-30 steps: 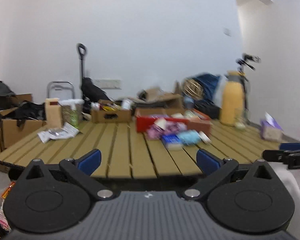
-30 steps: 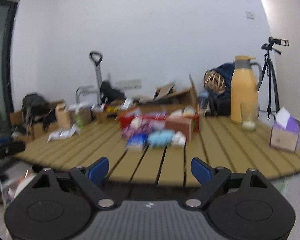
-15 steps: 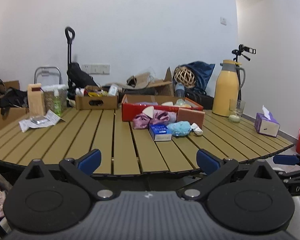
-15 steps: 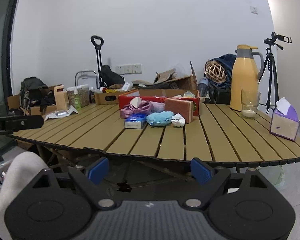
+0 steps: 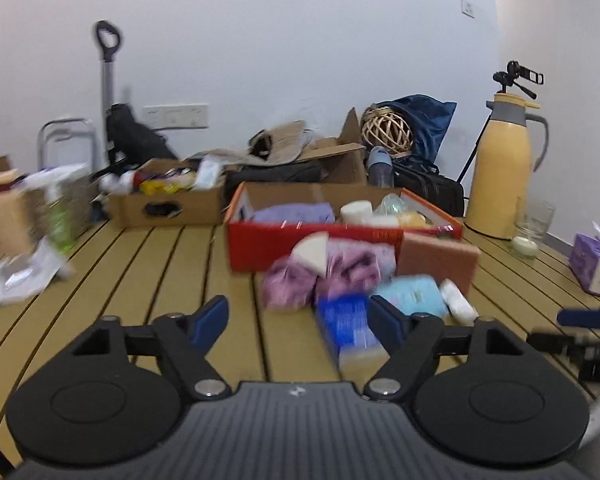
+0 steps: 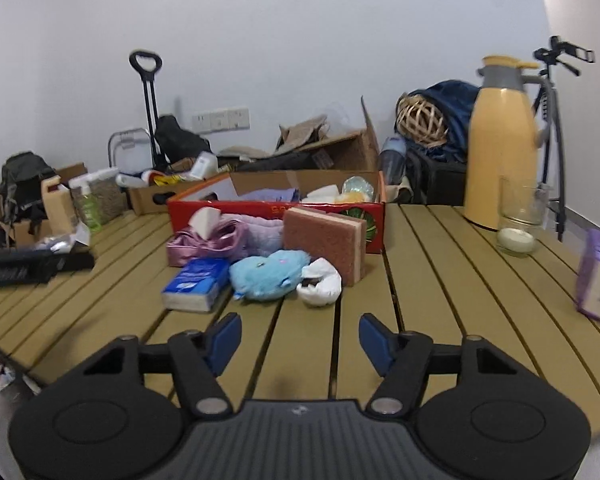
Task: Organize soft objects
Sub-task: 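Grasp the white crumpled tissue with both grippers together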
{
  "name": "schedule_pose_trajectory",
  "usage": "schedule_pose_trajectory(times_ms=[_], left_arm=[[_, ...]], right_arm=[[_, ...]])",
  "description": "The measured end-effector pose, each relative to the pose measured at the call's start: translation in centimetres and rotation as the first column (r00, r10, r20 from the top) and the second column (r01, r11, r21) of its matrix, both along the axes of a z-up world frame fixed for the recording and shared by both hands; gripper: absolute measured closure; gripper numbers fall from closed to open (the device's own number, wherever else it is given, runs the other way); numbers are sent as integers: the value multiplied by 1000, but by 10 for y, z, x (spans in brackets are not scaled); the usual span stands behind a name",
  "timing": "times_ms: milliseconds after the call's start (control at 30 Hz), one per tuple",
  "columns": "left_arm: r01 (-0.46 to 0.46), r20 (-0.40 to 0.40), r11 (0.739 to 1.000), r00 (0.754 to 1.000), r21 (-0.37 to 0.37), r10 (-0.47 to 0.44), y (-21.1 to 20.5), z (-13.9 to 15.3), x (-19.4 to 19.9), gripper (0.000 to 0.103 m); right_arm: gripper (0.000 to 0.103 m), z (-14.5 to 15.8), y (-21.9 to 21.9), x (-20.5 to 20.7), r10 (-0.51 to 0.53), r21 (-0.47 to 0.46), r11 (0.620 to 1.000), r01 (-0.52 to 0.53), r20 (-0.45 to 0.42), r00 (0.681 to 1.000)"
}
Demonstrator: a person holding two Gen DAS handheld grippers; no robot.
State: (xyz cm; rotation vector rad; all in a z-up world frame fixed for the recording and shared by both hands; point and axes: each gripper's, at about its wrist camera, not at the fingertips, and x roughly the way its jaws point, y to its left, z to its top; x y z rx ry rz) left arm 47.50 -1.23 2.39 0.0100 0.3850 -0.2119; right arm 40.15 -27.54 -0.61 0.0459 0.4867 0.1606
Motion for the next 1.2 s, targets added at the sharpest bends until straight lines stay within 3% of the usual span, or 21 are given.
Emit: schedule_pose_trajectory(times_ms=[133, 300, 400, 433, 533, 600, 833, 1200], left_arm=[[48, -3, 998, 999, 40, -48, -22, -2, 76, 31], [69, -90, 998, 994, 7, -68, -36, -21, 138, 45], [92, -114, 996, 989, -11, -92, -39, -31, 145, 66], [93, -108, 996, 990, -4, -93, -40, -32, 145, 71], [96, -101, 995, 990, -25, -98, -35, -33, 144, 75], [97, -98, 994, 990, -44, -101, -31, -31, 142, 77], [77, 12, 994, 997, -78, -77, -18, 2, 99, 78], [104, 48, 977, 994, -189, -96, 18, 31, -59, 78]], right_arm=[[42, -6, 7, 54, 5, -39, 999, -6, -27, 1000], [45, -20, 14, 104, -10, -61, 998, 6, -61, 998], [47, -30, 17, 119, -7, -99, 995, -2, -86, 996], [50, -33, 17, 122, 2, -110, 994, -13, -98, 995], [75, -38, 13, 126, 25, -68, 997, -36, -144, 989], [80, -40, 10, 126, 22, -52, 998, -30, -135, 991], [95, -28, 7, 110, 20, -57, 998, -25, -98, 995], [96, 19, 2, -9, 26, -43, 999, -26, -8, 1000]])
